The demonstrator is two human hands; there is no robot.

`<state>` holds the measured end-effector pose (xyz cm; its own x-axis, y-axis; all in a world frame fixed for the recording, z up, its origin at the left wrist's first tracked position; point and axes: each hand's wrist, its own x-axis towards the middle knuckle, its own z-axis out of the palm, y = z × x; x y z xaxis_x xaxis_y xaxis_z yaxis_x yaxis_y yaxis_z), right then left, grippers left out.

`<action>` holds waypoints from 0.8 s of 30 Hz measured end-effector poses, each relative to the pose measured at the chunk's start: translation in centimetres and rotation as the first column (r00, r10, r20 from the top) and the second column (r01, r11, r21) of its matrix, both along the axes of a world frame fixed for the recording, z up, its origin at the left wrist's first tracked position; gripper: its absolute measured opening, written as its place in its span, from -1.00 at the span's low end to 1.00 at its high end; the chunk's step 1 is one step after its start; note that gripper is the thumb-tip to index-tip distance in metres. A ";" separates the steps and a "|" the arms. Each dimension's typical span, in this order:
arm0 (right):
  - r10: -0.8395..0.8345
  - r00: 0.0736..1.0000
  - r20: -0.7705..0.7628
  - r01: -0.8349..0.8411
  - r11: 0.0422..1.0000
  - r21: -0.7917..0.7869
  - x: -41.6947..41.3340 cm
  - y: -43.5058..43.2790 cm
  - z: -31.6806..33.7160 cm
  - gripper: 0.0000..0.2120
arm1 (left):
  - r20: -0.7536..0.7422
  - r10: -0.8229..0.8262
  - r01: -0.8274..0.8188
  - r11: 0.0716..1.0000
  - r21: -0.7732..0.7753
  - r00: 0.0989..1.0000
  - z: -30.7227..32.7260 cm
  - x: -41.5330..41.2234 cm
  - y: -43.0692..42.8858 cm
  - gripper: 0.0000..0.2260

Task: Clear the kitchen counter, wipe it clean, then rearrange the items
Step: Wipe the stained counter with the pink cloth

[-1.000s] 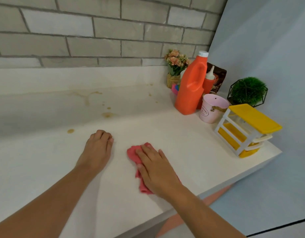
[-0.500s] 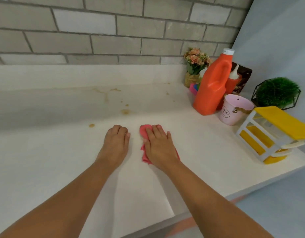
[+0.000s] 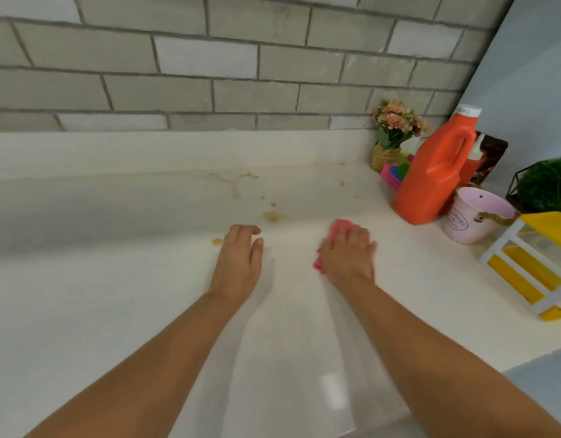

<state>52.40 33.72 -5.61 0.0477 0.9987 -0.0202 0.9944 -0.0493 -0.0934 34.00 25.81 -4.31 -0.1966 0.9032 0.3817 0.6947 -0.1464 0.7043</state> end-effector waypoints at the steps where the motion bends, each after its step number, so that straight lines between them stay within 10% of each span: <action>1: 0.052 0.998 -0.018 -0.053 0.999 -0.012 -2.8 -0.7 -0.2 -0.43 | -0.022 0.032 -0.032 1.000 0.000 0.999 0.2 -1.6 0.5 -0.62; 9: 0.614 0.787 -0.060 -0.615 0.788 0.004 -4.9 -12.2 0.2 -0.42 | -0.414 0.236 -0.379 0.873 -0.306 0.879 -1.4 -12.8 2.6 -0.63; 19: 0.092 0.996 0.019 -0.093 0.996 0.011 -6.2 6.5 0.2 -0.45 | -0.510 0.201 -0.405 0.854 -0.327 0.836 -2.0 -12.8 3.5 -0.62; 24: 0.467 0.884 -0.005 -0.466 0.884 0.046 -13.8 2.0 -0.3 -0.41 | -0.474 0.211 -0.401 0.847 -0.347 0.855 -2.1 -13.2 3.4 -0.60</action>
<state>38.58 35.71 -5.86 -0.4236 0.9055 0.0255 0.9001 0.4239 -0.1008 20.80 29.26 -6.43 -0.4051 0.9100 0.0883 0.8841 0.3654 0.2912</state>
